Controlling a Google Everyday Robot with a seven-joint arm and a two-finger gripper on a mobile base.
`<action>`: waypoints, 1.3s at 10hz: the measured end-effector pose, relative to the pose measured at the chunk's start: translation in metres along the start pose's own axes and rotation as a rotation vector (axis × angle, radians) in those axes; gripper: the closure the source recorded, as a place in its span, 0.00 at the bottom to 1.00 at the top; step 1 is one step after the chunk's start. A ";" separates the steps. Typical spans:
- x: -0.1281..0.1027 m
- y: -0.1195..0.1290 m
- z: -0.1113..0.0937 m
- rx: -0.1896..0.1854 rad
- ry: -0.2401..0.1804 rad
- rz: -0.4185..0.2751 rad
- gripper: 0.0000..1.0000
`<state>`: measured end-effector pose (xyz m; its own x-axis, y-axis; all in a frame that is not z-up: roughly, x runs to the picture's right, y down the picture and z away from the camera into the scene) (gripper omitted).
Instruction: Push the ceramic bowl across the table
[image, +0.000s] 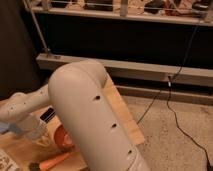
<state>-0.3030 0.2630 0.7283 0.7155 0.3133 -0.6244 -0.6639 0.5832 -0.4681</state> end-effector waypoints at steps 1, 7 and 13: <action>-0.001 -0.005 0.002 0.015 0.009 0.004 1.00; 0.004 -0.023 0.007 0.066 0.042 0.030 1.00; 0.007 -0.041 0.004 0.101 0.047 0.070 1.00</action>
<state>-0.2696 0.2449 0.7455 0.6560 0.3219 -0.6826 -0.6846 0.6345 -0.3587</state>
